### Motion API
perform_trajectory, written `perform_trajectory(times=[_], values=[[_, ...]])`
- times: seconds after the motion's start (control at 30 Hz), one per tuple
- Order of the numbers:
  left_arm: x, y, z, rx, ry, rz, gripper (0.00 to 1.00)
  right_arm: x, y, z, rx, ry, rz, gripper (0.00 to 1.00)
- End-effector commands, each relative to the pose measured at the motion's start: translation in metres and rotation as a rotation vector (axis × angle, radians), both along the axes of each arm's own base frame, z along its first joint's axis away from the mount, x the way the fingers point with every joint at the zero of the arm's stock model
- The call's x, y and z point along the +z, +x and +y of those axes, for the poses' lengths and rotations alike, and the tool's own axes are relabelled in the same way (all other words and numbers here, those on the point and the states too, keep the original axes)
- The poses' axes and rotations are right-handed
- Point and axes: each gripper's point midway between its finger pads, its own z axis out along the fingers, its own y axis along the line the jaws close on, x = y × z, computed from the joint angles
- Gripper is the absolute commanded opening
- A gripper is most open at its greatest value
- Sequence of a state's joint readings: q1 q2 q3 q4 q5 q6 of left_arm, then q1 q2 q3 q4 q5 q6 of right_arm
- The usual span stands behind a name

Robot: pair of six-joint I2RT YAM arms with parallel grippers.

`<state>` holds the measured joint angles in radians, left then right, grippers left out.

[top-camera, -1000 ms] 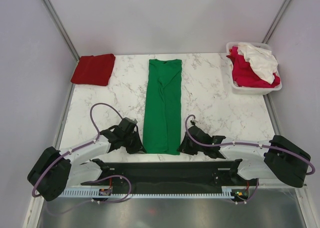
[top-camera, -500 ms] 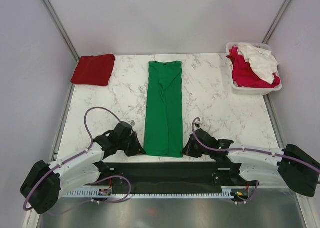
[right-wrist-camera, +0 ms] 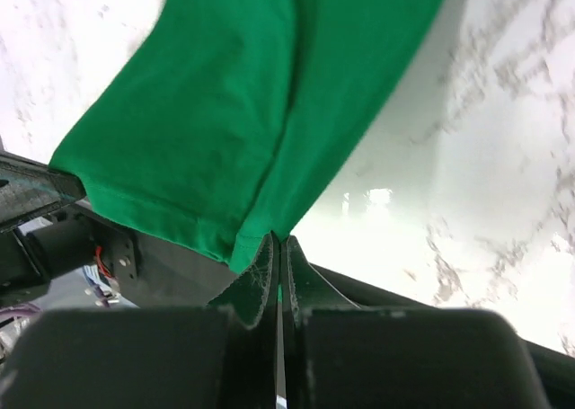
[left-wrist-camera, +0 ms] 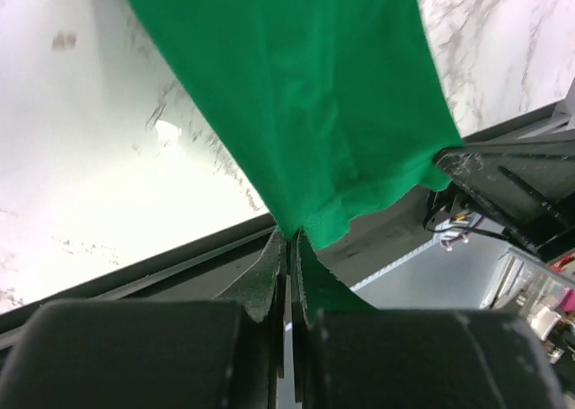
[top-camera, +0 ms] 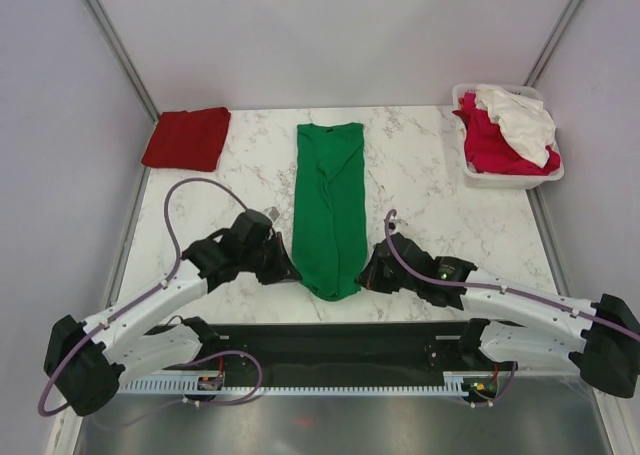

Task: Fold and stack the t-shirts
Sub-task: Fold the tshirt

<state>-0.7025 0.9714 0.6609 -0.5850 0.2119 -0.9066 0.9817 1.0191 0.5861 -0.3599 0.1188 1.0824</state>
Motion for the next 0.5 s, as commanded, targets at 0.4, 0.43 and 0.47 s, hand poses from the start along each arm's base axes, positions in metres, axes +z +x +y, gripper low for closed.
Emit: perform_trajectory(times=[0.4,0.43,0.47], values=[[0.043,0.130,-0.010,-0.088,0.242,-0.134,0.02,0.055,0.152,-0.007,-0.054,-0.200,-0.163,0.00],[0.039,0.146,-0.009,-0.082,0.260,-0.133,0.02,0.061,0.163,-0.005,-0.050,-0.200,-0.177,0.00],[0.037,0.154,-0.006,-0.076,0.275,-0.134,0.02,0.047,0.169,-0.003,-0.042,-0.221,-0.149,0.00]])
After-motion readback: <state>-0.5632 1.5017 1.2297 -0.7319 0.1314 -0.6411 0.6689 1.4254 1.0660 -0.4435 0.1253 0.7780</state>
